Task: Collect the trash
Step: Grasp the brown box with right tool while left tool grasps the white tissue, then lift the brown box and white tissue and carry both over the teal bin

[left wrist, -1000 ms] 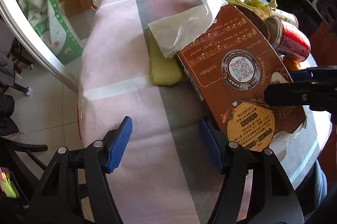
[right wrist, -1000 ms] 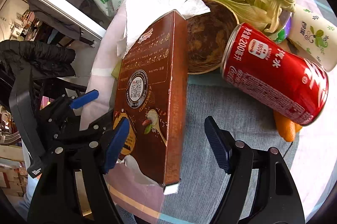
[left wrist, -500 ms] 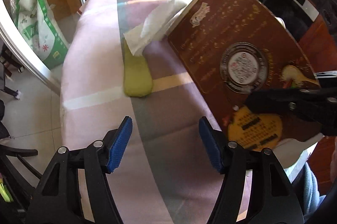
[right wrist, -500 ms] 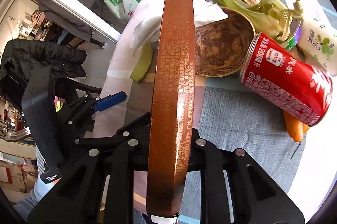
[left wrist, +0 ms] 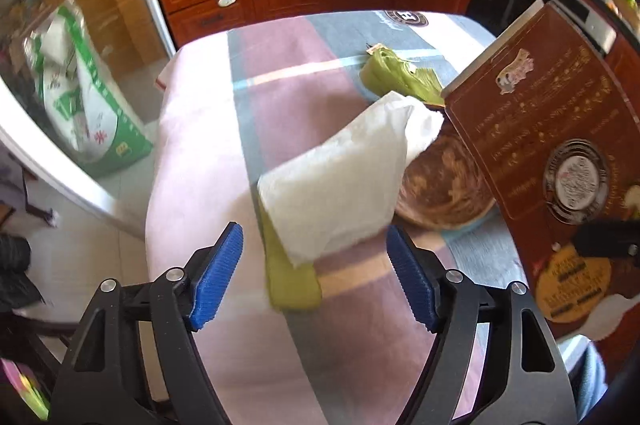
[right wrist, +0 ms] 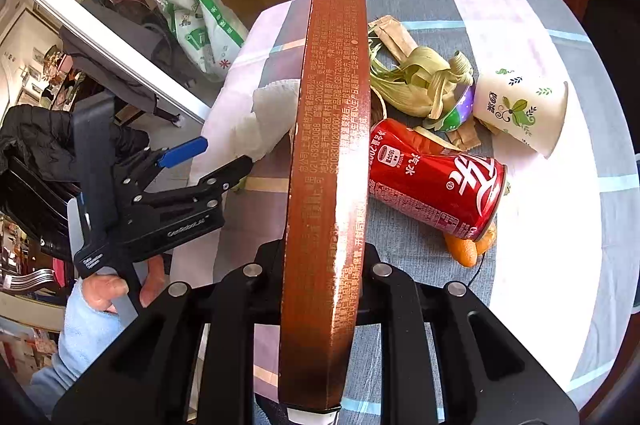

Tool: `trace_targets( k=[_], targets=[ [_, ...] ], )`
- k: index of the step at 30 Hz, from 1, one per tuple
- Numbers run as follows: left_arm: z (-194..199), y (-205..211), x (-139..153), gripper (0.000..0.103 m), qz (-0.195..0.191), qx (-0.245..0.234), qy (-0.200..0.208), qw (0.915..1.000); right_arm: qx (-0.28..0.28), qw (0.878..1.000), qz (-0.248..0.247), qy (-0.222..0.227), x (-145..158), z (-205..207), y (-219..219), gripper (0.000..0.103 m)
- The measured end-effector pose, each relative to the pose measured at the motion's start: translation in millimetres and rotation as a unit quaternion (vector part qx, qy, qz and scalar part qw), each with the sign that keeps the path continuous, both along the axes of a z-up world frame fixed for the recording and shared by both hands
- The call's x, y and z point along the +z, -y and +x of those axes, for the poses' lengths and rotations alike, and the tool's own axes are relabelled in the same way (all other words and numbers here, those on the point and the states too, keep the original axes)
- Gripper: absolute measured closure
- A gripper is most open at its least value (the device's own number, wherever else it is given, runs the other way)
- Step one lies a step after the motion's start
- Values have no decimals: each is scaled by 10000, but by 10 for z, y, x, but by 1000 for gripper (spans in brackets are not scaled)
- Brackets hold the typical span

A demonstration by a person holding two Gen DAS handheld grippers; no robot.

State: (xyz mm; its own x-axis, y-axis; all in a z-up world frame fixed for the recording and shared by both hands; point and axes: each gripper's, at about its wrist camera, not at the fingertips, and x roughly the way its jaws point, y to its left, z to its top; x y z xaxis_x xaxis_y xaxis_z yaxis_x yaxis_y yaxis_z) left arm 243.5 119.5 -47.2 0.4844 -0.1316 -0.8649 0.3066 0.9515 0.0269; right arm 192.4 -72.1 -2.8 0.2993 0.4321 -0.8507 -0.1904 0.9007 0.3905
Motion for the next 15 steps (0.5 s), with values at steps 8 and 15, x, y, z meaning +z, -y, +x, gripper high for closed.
trace_targets(
  k=[8, 15],
  targets=[
    [329, 136, -209, 25, 454, -765, -254, 9957, -13, 10000, -22, -4, 22, -4, 73, 84],
    [310, 232, -326, 25, 472, -1205, -286, 9912, -52, 10000, -21, -42, 2, 21, 80, 83]
  ],
)
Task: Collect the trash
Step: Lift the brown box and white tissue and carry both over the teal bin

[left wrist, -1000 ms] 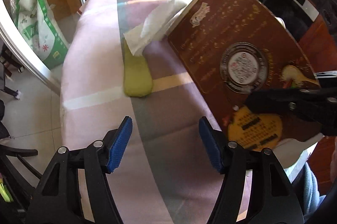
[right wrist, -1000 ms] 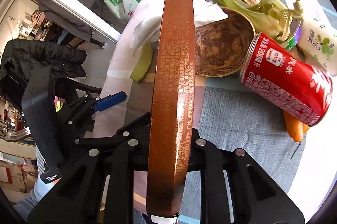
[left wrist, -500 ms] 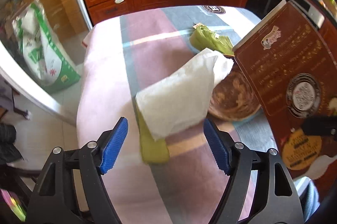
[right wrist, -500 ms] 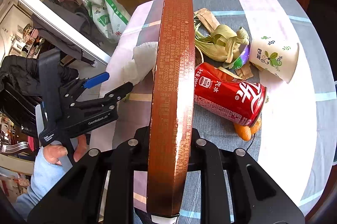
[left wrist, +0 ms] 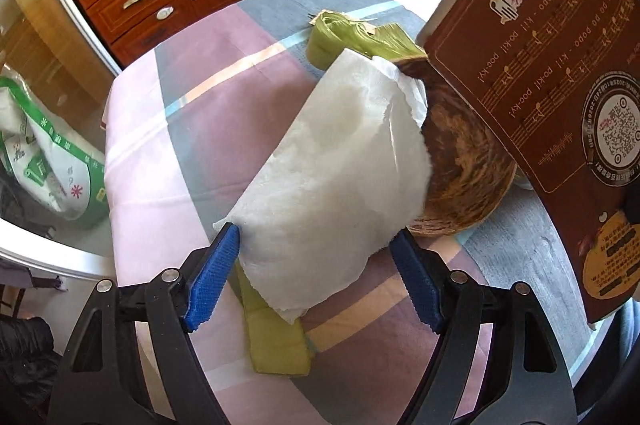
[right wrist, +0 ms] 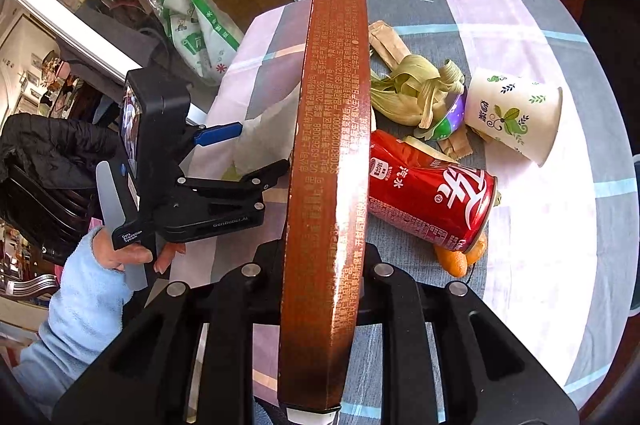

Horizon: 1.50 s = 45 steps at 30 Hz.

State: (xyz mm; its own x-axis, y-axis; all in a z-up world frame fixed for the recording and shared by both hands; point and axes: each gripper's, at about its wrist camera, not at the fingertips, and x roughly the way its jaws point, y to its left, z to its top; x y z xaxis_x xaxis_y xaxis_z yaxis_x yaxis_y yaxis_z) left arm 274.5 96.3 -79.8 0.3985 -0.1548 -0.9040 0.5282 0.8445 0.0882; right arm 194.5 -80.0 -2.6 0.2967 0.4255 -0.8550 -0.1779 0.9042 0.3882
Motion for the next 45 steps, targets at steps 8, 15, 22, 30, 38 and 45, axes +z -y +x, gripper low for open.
trace_targets(
  k=[8, 15, 22, 30, 38, 45],
  targets=[
    [-40, -43, -68, 98, -182, -133, -80, 9997, -23, 10000, -41, 14, 0, 16, -19, 83],
    [-138, -130, 163, 99, -642, 222, 68, 9977, -56, 9999, -48, 104, 59, -48, -8, 83],
    [-405, -61, 619, 99, -945, 340, 308, 9945, -185, 9994, 78, 284, 217, -149, 157, 83],
    [-708, 372, 1015, 99, -1089, 45, 484, 9929, -488, 9969, 261, 565, 427, -347, 594, 83],
    [-875, 984, 1208, 99, -1096, -264, 529, 9922, -922, 9924, 370, 723, 539, -551, 1251, 83],
    [-1057, 1600, 1342, 99, -1034, -691, 555, 9907, -1385, 9854, 470, 867, 583, -757, 1942, 83]
  ],
)
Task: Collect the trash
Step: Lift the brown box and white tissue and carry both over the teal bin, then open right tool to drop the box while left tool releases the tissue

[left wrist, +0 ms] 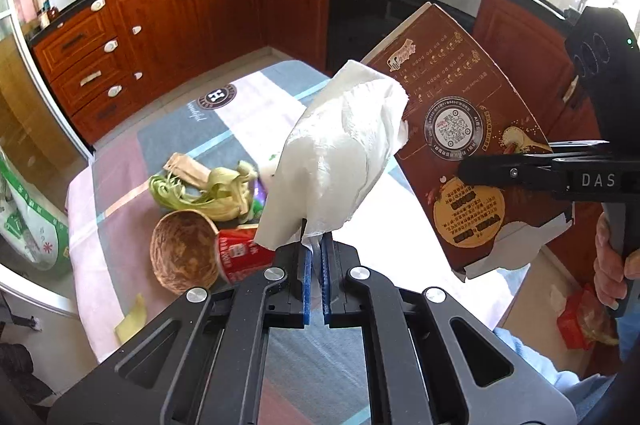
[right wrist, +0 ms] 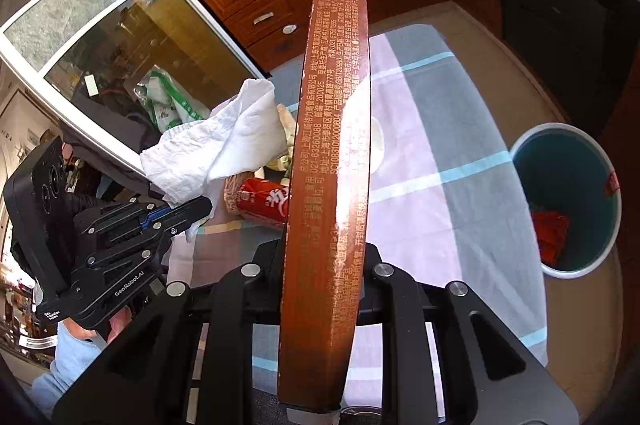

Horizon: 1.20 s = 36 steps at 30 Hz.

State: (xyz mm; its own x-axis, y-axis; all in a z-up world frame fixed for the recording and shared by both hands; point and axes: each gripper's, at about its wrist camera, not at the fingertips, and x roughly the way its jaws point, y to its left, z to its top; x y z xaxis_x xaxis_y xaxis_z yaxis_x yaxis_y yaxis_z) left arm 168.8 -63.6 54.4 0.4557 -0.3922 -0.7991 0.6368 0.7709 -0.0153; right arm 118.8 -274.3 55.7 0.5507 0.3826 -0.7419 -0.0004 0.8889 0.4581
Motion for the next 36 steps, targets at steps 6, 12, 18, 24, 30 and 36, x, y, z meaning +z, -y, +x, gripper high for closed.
trace_targets(
  k=[6, 12, 18, 24, 30, 36],
  targets=[
    [-140, 643, 51, 99, 33, -420, -53, 9991, -620, 9981, 34, 36, -83, -222, 783, 83],
    [-303, 1306, 14, 99, 128, -903, -85, 9958, -1433, 9896, 37, -99, -281, -517, 1677, 83],
    [-346, 1866, -170, 99, 212, -1195, -308, 9921, -2042, 9782, 100, -368, -579, -697, 2350, 83],
    [-266, 2250, -410, 98, 336, -1314, -592, 9890, -2117, 9736, 311, -797, -999, -598, 2555, 83],
    [-155, 2513, -577, 98, 434, -1325, -790, 9871, -1968, 9727, 423, -1153, -1328, -377, 2599, 82],
    [-81, 2712, -717, 98, 523, -1375, -886, 9851, -1855, 9725, 502, -1313, -1495, -201, 2604, 81]
  ],
)
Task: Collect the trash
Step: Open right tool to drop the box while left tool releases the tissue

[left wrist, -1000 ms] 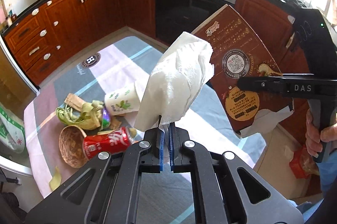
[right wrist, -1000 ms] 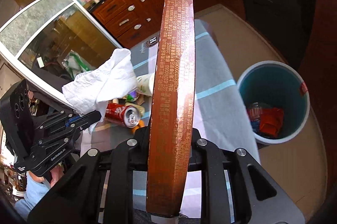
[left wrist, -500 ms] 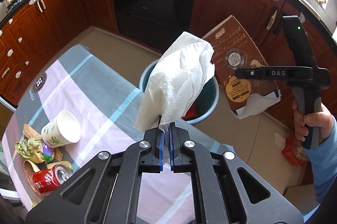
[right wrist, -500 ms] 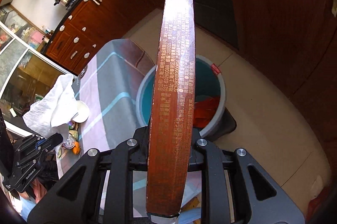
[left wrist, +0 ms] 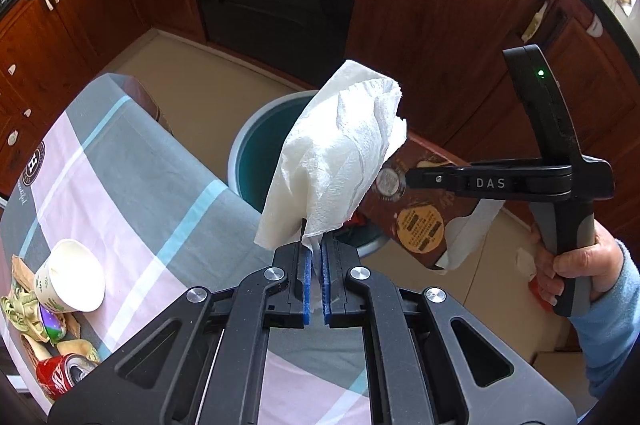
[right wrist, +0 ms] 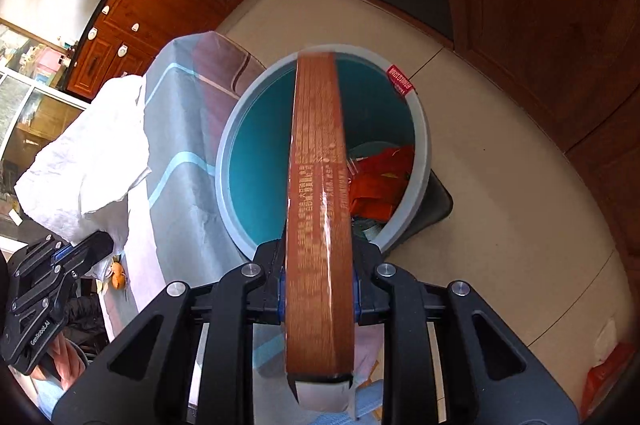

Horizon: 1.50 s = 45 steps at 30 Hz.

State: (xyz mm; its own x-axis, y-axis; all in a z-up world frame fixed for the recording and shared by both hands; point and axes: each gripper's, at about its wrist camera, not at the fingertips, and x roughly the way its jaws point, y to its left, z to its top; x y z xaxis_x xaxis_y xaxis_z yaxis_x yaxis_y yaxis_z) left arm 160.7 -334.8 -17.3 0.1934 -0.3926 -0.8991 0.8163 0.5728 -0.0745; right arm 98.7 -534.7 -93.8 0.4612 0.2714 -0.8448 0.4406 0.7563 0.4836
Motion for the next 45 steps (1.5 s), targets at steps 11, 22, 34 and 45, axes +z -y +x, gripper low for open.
trace_targets(
  k=[11, 22, 34, 45],
  targets=[
    [46, 123, -152, 98, 89, -55, -110, 9999, -370, 9993, -75, 0, -58, -66, 164, 31],
    [37, 185, -238, 98, 148, -89, -127, 9998, -460, 9989, -104, -79, -74, -141, 160, 28],
    [22, 332, -385, 98, 270, -115, -184, 9994, -482, 9986, -2, -225, -166, -254, 155, 28],
    [83, 440, -395, 36, 280, 110, 58, 9995, -624, 9978, 18, -219, -133, -331, 194, 19]
  ],
)
